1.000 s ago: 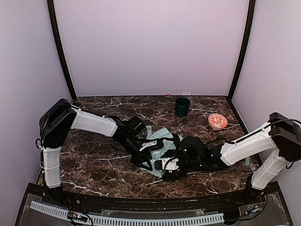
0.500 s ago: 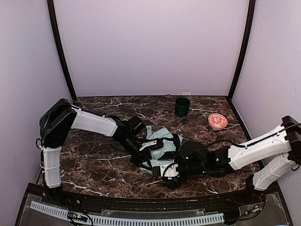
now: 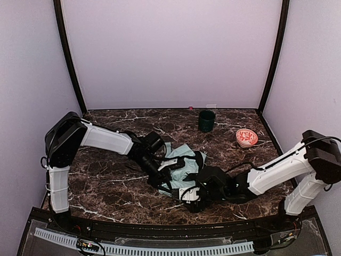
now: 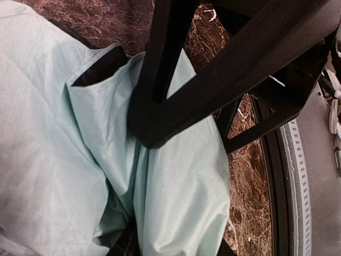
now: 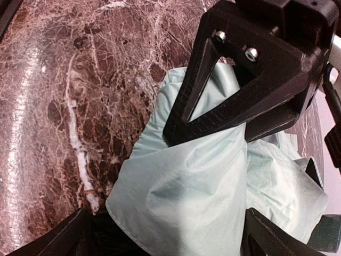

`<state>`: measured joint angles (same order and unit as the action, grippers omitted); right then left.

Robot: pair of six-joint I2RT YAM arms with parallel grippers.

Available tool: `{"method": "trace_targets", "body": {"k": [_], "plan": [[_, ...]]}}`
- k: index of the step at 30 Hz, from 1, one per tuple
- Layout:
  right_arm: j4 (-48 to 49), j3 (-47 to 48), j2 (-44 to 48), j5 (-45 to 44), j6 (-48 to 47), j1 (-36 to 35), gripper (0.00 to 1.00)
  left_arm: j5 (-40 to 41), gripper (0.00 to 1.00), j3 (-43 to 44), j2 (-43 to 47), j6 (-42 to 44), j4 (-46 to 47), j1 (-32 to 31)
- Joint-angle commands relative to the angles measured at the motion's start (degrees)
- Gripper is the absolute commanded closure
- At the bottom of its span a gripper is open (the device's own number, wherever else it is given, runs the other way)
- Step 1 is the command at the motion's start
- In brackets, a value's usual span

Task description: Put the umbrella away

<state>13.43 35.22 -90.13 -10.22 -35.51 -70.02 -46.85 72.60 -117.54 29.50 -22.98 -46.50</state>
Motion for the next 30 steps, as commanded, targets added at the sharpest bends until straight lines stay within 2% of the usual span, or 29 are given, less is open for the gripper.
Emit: {"method": "trace_targets", "body": {"k": [1, 4, 7, 11, 14, 16, 20, 26, 28, 30], "plan": [[1.1, -0.5, -3.7, -2.5, 0.4, 2.3, 0.06, 5.2, 0.67, -3.9, -4.3, -1.5, -10.9, 0.4], [-0.3, 0.4, -4.9, -0.3, 2.1, 3.5, 0.22, 4.9, 0.66, -3.7, -4.2, -1.3, -10.9, 0.5], [-1.3, 0.9, -5.1, 1.1, 2.8, 4.0, 0.49, 2.4, 0.62, -3.9, -3.3, -0.7, -10.2, 0.9], [-2.5, 0.6, -4.2, 3.5, 3.8, 4.6, 0.66, -0.7, 0.53, -6.2, 0.6, -0.5, -6.6, 1.7], [-3.6, 0.4, -3.4, 6.1, 4.7, 5.1, 0.74, -1.2, 0.45, -8.7, 5.0, -1.6, -2.5, 2.4], [-4.9, 0.5, -2.9, 8.1, 5.4, 5.4, 0.79, 1.8, 0.41, -11.5, 9.3, -3.5, 2.1, 2.8], [-7.8, 1.5, -2.6, 12.8, 7.1, 6.2, 0.85, 9.0, 0.35, -21.6, 21.7, -6.4, 18.0, 3.2], [-9.8, 2.8, -2.4, 17.4, 9.2, 7.8, 0.96, 7.9, 0.24, -38.7, 38.8, -3.4, 41.3, 3.1], [-10.2, 3.3, -2.3, 19.1, 9.8, 8.6, 0.96, 8.5, 0.24, -41.4, 40.2, -2.2, 45.7, 2.8], [-10.7, 4.3, -2.3, 21.0, 10.5, 9.9, 0.95, 12.5, 0.25, -42.0, 39.9, 0.6, 46.7, 1.1]]}}
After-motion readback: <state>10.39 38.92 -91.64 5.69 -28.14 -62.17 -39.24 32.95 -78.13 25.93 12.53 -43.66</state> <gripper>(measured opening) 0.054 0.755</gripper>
